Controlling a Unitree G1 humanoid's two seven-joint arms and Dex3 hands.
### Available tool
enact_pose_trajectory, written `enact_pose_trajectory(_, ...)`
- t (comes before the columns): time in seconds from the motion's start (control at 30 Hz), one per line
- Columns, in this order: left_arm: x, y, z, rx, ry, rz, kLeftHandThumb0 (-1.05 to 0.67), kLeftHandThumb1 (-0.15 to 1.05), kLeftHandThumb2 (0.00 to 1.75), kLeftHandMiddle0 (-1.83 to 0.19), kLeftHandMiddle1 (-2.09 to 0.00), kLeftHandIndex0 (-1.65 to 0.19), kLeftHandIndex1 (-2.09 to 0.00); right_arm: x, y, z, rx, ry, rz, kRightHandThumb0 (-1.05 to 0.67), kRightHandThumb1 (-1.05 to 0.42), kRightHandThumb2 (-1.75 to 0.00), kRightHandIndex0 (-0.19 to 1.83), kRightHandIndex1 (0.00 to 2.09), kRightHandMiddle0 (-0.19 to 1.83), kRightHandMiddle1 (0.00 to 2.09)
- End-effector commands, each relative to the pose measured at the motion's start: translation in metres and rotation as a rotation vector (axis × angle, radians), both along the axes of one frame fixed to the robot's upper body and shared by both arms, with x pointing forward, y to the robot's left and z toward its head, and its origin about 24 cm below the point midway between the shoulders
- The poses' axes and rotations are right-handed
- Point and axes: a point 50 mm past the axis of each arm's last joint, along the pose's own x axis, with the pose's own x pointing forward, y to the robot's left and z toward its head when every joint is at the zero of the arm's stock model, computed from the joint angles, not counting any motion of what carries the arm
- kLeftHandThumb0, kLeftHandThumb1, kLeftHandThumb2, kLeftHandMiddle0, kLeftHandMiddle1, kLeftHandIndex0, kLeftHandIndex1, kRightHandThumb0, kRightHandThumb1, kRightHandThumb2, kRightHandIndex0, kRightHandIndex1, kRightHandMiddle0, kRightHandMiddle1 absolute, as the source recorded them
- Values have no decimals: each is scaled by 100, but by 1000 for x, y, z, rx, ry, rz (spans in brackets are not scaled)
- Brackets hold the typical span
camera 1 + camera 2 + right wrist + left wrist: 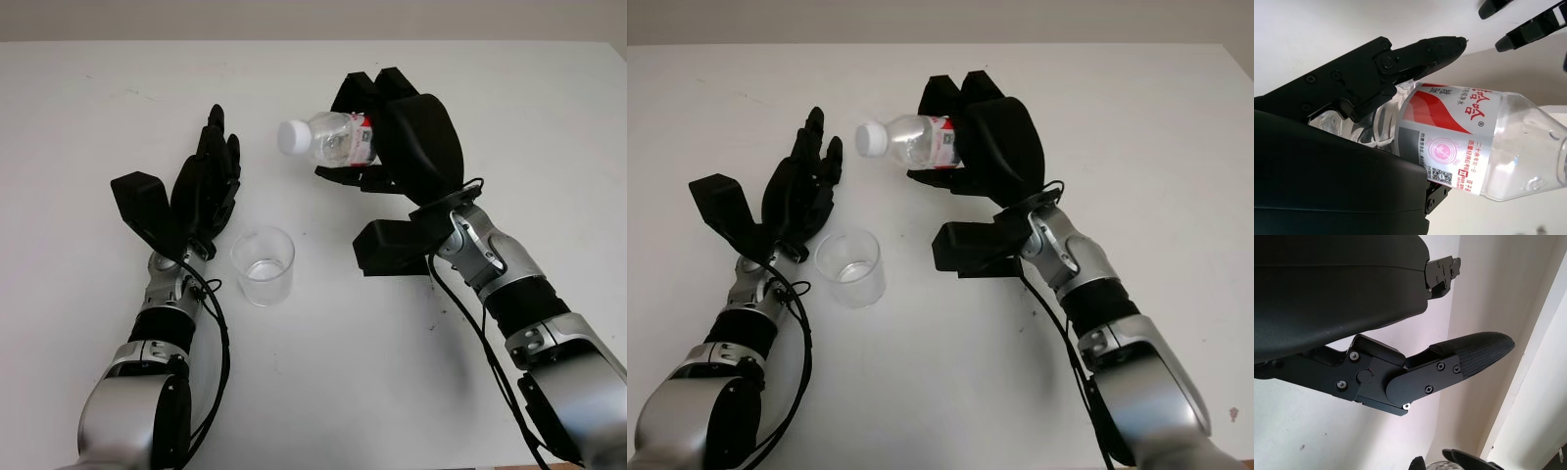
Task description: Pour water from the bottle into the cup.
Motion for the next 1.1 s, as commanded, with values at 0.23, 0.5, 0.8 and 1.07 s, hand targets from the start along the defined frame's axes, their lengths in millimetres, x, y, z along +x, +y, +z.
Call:
enact_pose_trajectory(0.23,-6,0,-14,-3,41,6,-84,105,79,19,0,19,0,1,0,14,-135,-112,2,-48,-105,-36,143,209,100,209)
enact_pose_trajectory(0.5,-5,0,-14,-1,41,7,-84,105,79,19,0,19,0,0,-1,15,-220,-161,12,-50,-105,-39,135,209,91,209)
enact_pose_trajectory(0.8,-5,-1,-14,1,38,5,-84,105,79,19,0,19,0,-2,2,18,-281,-243,54,-49,-105,-36,135,209,89,209)
enact_pose_trajectory(1.07,-5,-1,-14,-6,39,8,-84,105,78,19,0,19,0,-3,6,20,-309,-313,81,-51,-105,-38,135,209,95,209)
